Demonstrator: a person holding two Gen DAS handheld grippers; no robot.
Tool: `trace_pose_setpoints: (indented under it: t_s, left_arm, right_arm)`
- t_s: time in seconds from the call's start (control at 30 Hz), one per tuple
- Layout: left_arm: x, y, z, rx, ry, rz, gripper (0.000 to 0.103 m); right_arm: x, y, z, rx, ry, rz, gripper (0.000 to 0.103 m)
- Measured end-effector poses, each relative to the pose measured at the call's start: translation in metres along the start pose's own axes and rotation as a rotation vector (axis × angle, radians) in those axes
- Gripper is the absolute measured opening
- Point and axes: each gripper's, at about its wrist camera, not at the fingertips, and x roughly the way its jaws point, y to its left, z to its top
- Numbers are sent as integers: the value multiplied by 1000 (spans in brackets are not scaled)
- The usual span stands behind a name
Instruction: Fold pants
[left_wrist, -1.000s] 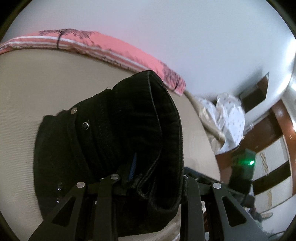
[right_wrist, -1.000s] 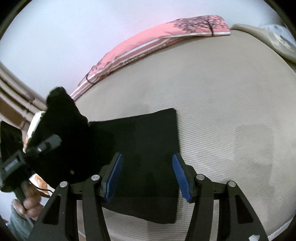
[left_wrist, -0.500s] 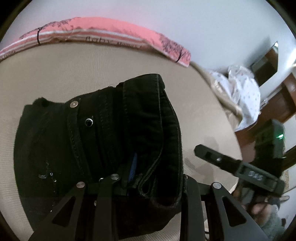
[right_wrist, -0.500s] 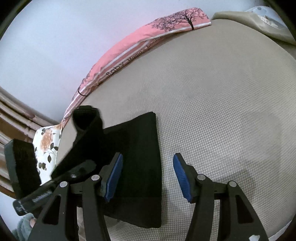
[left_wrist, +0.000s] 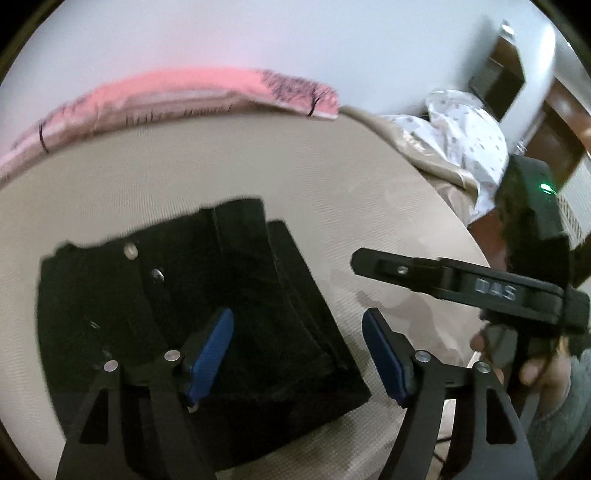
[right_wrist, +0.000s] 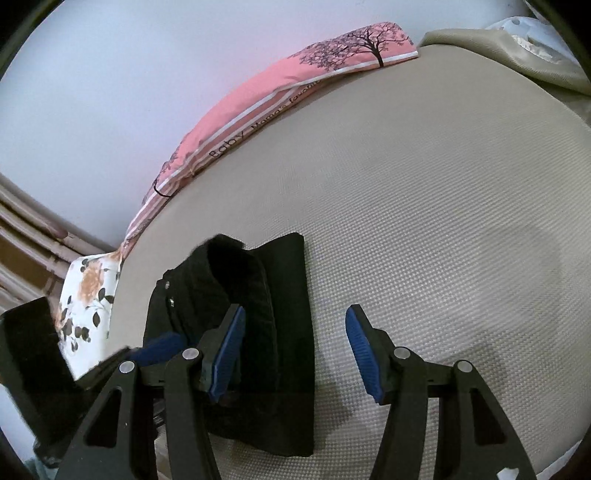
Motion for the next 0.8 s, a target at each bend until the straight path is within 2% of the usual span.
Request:
trace_pose_setpoints:
  t_s: [0.17,0.27,0.5,0.67,0.8]
  left_arm:
    - [-25,30,0,-75,-33,35,74]
    - [-43,62,-6,-146,-59,96,74]
    - [-69,139,-29,-322,-97,253,74]
    - [-73,173,-51,-413,-84,338,74]
    - [-71,189,-61,-463,-62,348,74]
  right_arm:
    - [2,4,2,-11,33,54,55]
    - [14,8,4,-27,94,107,55]
    - [42,17,11,-89,192,158,54]
    - [62,26,17,-147,257,186,54]
    - [77,28,24,-189,287,177,53]
